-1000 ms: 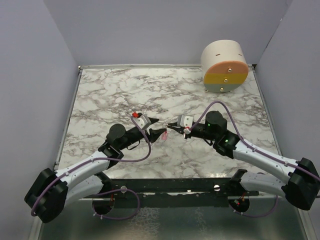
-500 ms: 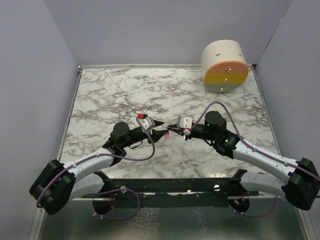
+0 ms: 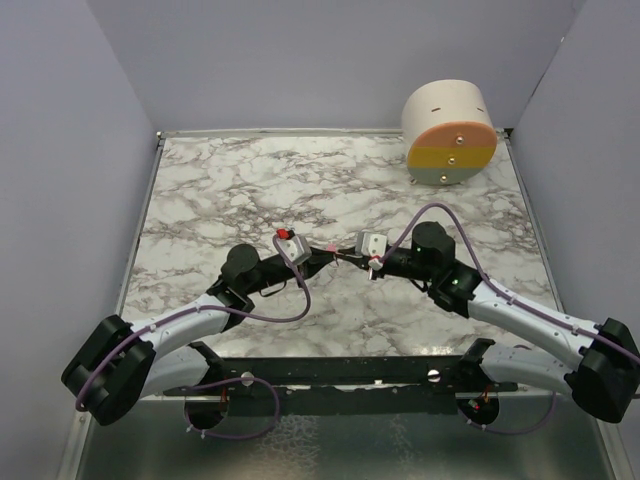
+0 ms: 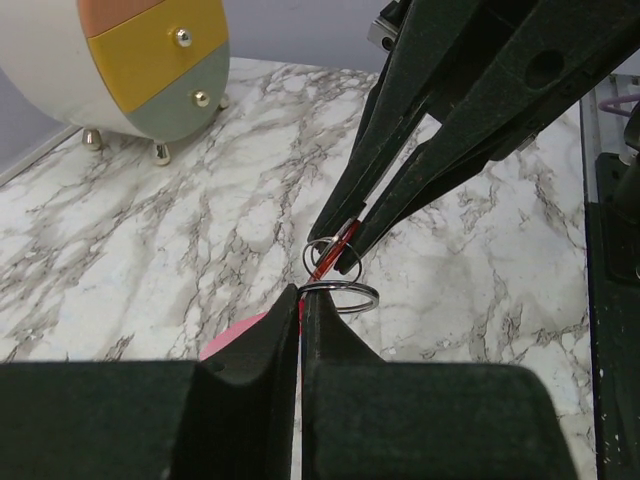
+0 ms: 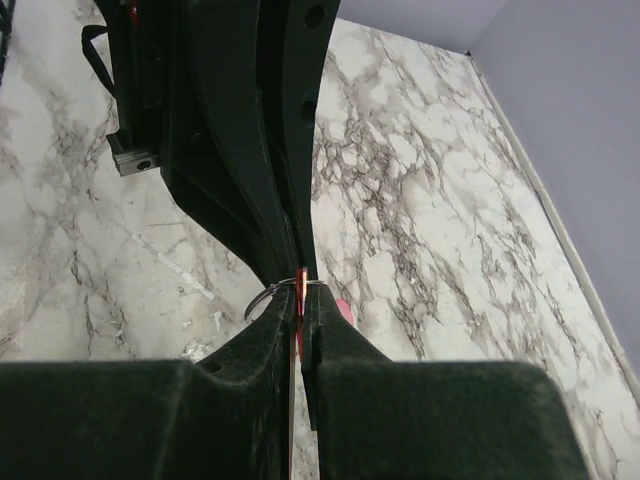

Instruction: Put the keys on the keyring

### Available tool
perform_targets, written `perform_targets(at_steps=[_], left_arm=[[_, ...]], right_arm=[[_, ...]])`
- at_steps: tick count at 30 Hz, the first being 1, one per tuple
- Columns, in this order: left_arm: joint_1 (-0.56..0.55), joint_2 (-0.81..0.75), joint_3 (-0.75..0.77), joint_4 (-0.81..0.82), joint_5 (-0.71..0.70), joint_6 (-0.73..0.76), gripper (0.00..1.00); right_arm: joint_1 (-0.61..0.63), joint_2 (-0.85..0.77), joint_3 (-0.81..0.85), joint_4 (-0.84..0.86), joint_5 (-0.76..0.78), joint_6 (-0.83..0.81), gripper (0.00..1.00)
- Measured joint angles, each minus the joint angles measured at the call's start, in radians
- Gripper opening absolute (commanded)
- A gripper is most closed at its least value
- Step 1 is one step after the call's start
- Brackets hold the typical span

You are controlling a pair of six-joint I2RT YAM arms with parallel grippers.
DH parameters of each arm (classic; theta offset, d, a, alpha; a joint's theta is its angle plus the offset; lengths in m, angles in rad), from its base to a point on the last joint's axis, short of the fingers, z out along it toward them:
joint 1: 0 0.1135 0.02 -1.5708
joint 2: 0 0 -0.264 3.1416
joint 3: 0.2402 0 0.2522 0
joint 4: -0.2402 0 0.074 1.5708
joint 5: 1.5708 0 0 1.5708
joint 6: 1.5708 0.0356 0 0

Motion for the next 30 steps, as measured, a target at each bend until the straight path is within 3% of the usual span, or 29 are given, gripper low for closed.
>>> perform_targets(at_steps=[9, 17, 30], left_arm=[[0.0, -0.018, 0.0, 0.004, -0.059, -0.024, 0.0], [0.0, -0.041, 0.003, 0.003, -0.169, -0.129, 0.0], [0.0, 0.006, 0.052, 0.002, -0.222, -0.284, 0.0]], right_arm=[[0.0, -0.009, -0.005, 0.01, 0.007, 0.017, 0.01], [0.0, -0.016, -0.046, 0.042, 0.027, 0.051, 0.01], [0.0, -0.008, -0.059, 0.087, 0.088, 0.074, 0.01]])
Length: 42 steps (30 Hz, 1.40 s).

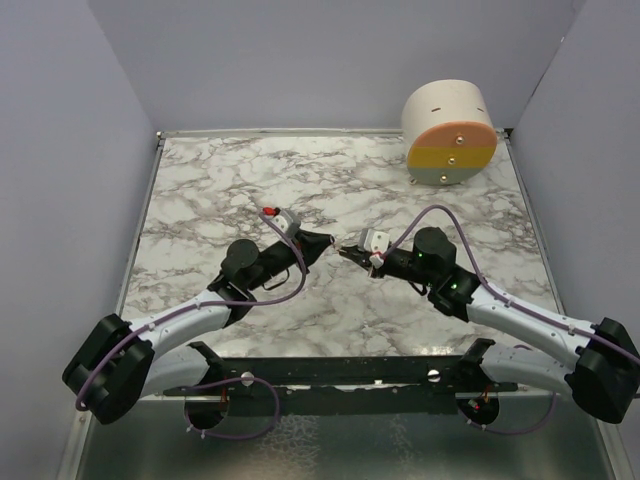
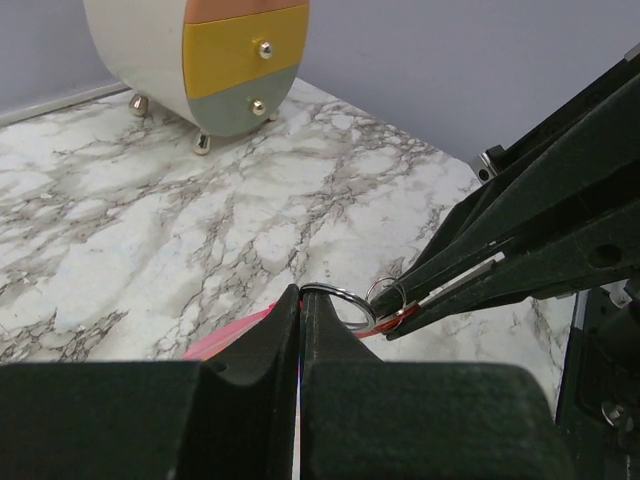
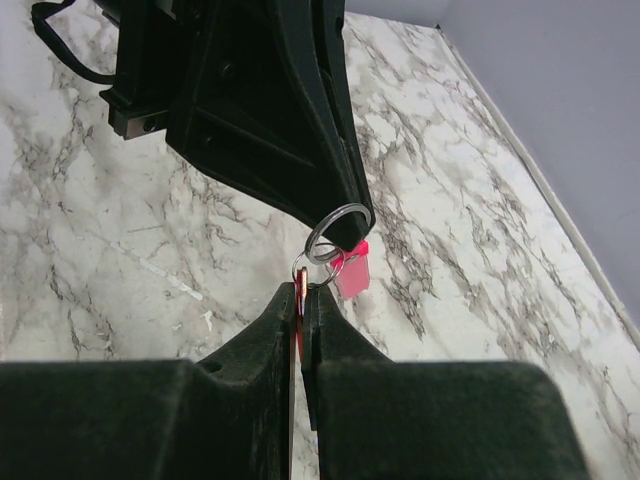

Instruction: Put the keys on the keyring

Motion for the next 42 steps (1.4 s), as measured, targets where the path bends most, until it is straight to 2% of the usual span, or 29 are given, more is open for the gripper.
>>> perform_targets(at_steps=[16, 30, 42], left_arm=[[0.007, 0.008, 0.035, -0.016, -0.002, -0.131, 0.0], [0.028, 0.067, 0.07, -0.029, 0.069, -0.227, 0.0], [0.074, 0.094, 0.08, -0.031, 0.138, -0.306, 0.0]], right_arm=[[0.0, 0.022, -0.007, 0.028, 0.055, 0.022, 0.01], [-0.001, 0.079, -0.007, 0.042, 0.093, 0.033, 0.01], [-0.017, 0.084, -0.007, 0.061, 0.186, 0.053, 0.01]])
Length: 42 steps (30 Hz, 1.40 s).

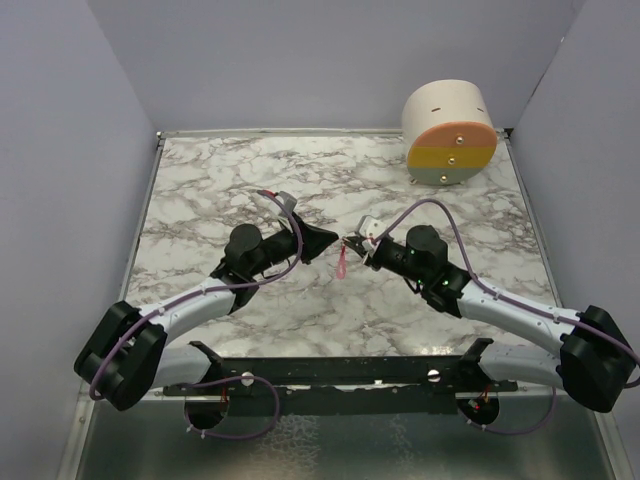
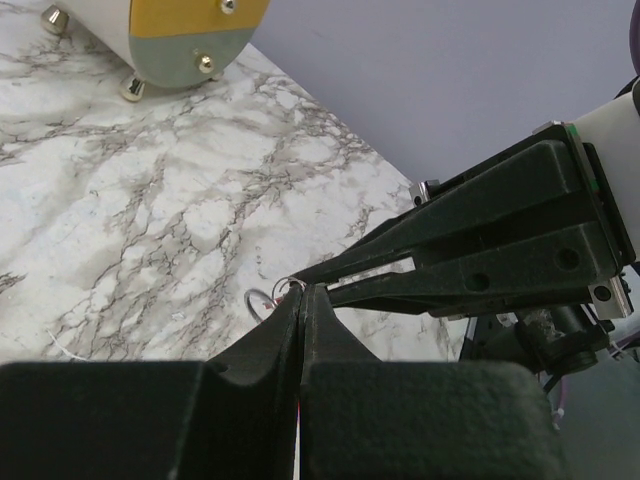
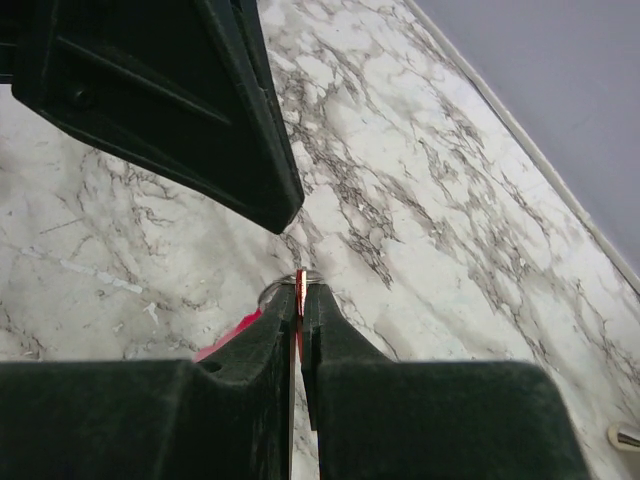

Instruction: Put the keys on the keyring

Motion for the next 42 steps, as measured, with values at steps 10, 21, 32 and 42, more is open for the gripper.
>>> perform_targets(at_steps=[10, 21, 32, 42], left_arm=[[0.02, 0.016, 0.0, 0.0, 0.033, -0.02, 0.0], [0.048, -0.045, -0.004, -0.039, -0.017, 0.056, 0.41], [0.048, -0.036, -0.021, -0.063, -0.063, 0.179, 0.44], [0.048, 0.006, -0.041, -0.023, -0.048, 0.27, 0.44]], right_arm=[[-0.01, 0.018, 0.002, 0.006, 0.012, 0.006, 0.01], [-0.01, 0.018, 0.033, -0.011, 0.01, 0.007, 0.01], [-0.016, 0.004, 0.055, -0.065, -0.071, -0.009, 0.01], [-0.029, -0.028, 0.099, -0.13, -0.26, -0.051, 0.01]])
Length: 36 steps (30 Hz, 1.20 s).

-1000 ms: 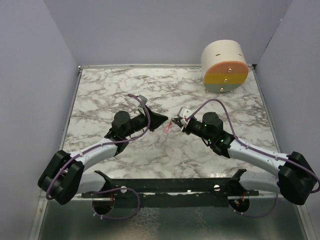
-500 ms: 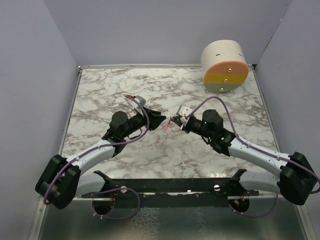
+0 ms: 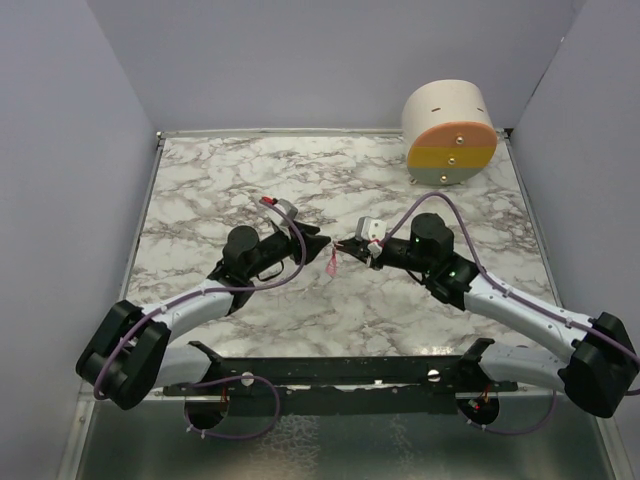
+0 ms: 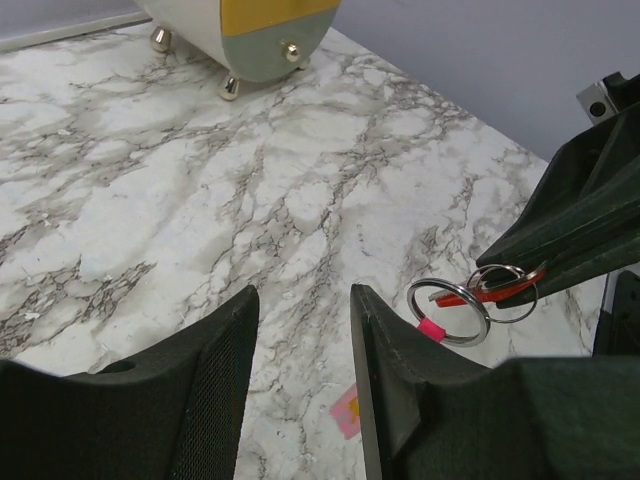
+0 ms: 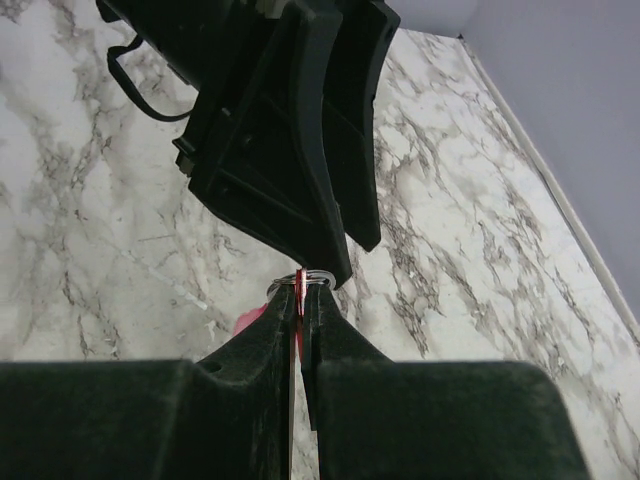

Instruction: Put the keys on the keyring

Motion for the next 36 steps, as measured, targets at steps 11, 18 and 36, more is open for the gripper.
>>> perform_targets(at_steps=[11, 18, 36], left_arm=[[0.0, -0.001, -0.033, 0.066, 0.133, 0.057, 0.45], [0.0, -0.055, -0.063, 0.077, 0.151, 0.084, 0.45], [0.001, -0.076, -0.079, 0.104, 0.197, 0.11, 0.46]], right_arm=[[0.0, 0.006, 0.053, -0.069, -0.072, -0.032, 0.01], [-0.005, 0.01, 0.06, -0.106, -0.077, -0.038, 0.01], [-0.018, 0.01, 0.066, -0.13, -0.094, -0.042, 0.01]])
